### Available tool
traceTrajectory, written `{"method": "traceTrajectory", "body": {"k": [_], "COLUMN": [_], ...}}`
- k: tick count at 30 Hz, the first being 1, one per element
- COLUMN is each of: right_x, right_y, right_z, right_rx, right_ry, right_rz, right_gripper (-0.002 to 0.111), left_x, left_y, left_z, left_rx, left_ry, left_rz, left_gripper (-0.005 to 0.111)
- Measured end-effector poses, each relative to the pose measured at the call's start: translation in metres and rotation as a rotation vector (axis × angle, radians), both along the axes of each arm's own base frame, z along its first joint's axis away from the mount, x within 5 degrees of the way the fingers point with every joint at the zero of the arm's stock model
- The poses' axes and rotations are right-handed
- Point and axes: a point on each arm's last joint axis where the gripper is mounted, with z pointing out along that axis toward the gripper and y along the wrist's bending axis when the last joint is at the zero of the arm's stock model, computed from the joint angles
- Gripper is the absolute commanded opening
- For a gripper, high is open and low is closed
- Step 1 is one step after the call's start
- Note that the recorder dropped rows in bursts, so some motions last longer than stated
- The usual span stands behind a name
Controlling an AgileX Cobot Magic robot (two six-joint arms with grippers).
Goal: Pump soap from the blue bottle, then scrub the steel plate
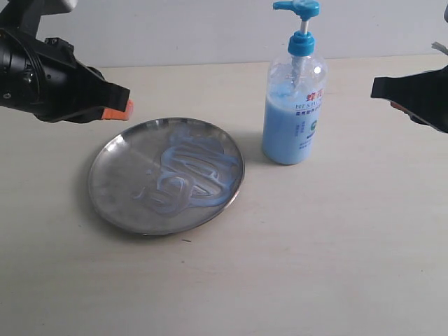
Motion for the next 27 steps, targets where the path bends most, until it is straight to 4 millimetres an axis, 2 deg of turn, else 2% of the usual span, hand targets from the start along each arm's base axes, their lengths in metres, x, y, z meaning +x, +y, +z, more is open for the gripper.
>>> {"method": "traceTrajectory", "body": {"k": [7, 27], "right_x": [0.0, 0.0], "right_y": [0.0, 0.0], "right_z": [0.0, 0.0], "right_rx": [0.0, 0.0], "right_ry": [0.0, 0.0], "right_rz": [0.0, 0.0], "right_gripper": [0.0, 0.0], "left_x": [-0.0028, -0.002], "left_y": [0.001, 0.0017], "left_z": [0.0057, 0.0056], "left_rx": [-0.014, -0.002], "left_ry": [-0.015, -0.027], "left_rz": [0.003, 0.001], "left_gripper": [0.0, 0.0]}}
